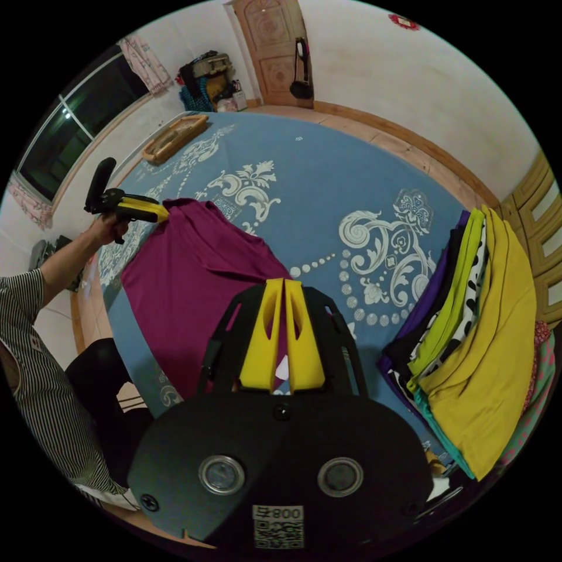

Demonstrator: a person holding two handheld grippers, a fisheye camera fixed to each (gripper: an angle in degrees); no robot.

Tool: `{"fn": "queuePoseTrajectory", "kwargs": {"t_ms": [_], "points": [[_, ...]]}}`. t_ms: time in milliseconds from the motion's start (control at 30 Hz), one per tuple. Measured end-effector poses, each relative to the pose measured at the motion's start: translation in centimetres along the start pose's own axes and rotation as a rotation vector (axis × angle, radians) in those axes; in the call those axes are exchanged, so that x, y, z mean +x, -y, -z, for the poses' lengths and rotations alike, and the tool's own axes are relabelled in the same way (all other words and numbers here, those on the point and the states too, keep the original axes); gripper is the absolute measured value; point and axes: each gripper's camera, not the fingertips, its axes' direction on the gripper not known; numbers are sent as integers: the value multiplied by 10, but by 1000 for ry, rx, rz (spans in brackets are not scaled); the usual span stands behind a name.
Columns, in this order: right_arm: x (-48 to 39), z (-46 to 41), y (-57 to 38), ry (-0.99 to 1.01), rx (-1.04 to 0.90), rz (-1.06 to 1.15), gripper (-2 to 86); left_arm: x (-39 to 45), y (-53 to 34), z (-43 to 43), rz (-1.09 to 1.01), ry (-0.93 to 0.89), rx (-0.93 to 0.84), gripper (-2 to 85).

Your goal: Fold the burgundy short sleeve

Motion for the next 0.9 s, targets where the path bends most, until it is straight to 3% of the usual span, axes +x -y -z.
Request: {"fn": "queuePoseTrajectory", "kwargs": {"t_ms": [333,500,633,900], "points": [[36,24,-14,30,-37,-86,2,-56,2,-15,127,-3,32,3],[86,18,-25,163,-119,-271,1,-76,-12,-42,212,96,-24,3],[102,37,-51,239,-33,-329,1,-71,-58,-29,209,84,101,5],[73,104,-162,128,116,-321,3,-40,-205,-35,248,2,163,18]]}}
